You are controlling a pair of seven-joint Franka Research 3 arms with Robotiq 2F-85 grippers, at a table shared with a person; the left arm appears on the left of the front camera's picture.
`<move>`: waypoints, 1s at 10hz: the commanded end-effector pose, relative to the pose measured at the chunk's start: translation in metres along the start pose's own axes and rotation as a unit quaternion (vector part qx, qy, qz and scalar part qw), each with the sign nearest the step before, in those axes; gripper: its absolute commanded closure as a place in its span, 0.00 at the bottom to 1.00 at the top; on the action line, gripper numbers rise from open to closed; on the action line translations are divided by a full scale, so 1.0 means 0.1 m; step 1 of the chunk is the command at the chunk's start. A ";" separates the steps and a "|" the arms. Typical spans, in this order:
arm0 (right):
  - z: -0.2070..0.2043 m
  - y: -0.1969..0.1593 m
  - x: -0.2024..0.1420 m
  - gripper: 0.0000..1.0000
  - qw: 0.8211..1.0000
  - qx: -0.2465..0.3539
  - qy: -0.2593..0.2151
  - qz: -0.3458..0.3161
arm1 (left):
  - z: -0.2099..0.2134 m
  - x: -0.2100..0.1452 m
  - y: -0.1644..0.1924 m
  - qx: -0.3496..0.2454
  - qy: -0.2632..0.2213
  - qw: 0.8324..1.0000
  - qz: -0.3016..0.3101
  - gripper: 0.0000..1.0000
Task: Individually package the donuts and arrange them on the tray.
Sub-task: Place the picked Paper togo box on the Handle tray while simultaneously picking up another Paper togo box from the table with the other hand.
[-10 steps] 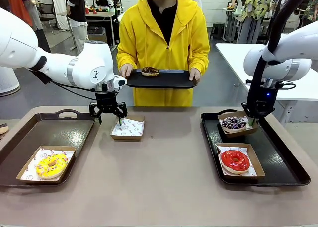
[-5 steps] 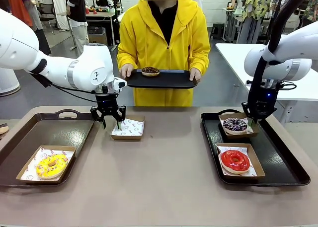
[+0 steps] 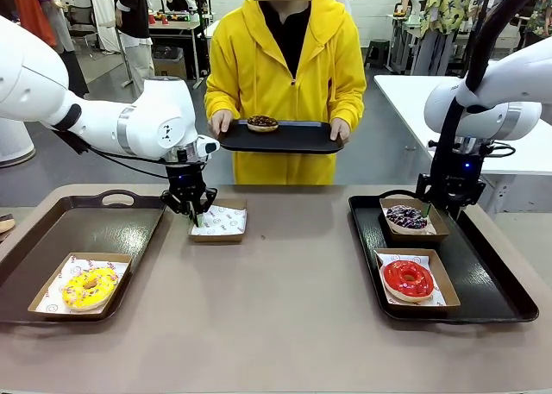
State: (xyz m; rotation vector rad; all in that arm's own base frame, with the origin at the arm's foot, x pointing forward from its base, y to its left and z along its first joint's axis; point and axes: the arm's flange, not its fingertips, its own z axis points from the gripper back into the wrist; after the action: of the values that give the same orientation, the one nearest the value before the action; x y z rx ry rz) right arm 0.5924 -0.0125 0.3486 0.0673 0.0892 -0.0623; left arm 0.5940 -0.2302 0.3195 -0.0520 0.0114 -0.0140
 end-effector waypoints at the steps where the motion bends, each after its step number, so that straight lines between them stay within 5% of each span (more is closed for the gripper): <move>1: -0.01 -0.02 0.01 0.00 1.000 -0.002 0.005 -0.006 | 0.01 0.05 0.01 -0.011 0.004 1.000 -0.003 1.00; 7: 0.02 -0.03 -0.03 0.00 1.000 0.005 0.001 -0.005 | 0.05 0.02 0.01 -0.007 0.008 1.000 -0.004 1.00; 10: 0.61 -0.36 -0.65 0.00 0.991 0.120 0.005 0.052 | 0.80 -0.12 -0.12 -0.025 0.022 0.999 -0.009 1.00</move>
State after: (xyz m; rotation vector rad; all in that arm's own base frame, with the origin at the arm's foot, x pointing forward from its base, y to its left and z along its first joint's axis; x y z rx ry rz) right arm 0.5638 -0.0281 0.3902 0.1868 0.0826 -0.0203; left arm 0.5889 -0.2375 0.3653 -0.0725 0.0409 -0.0158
